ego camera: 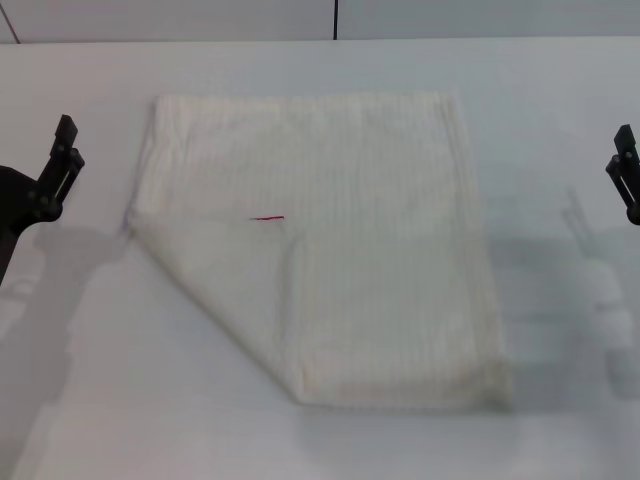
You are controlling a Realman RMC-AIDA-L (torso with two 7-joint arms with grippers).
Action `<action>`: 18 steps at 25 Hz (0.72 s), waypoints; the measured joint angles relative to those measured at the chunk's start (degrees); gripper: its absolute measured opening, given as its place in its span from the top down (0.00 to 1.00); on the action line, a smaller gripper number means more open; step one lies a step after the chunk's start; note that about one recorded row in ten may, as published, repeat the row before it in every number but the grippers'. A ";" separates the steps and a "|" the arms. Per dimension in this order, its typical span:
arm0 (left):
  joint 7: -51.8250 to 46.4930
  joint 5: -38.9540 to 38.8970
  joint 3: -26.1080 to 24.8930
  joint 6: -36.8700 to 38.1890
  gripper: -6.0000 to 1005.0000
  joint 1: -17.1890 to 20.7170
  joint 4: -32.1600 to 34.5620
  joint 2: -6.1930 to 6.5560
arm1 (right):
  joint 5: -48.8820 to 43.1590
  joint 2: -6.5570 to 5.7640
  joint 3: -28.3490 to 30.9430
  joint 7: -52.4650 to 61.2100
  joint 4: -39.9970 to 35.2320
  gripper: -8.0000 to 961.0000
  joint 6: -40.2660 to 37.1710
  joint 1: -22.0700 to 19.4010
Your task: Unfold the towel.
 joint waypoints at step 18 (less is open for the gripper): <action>7.38 0.87 0.94 -27.06 0.20 3.56 -23.76 1.49 | -0.30 -1.82 -0.99 -0.86 -12.32 0.20 -8.54 0.62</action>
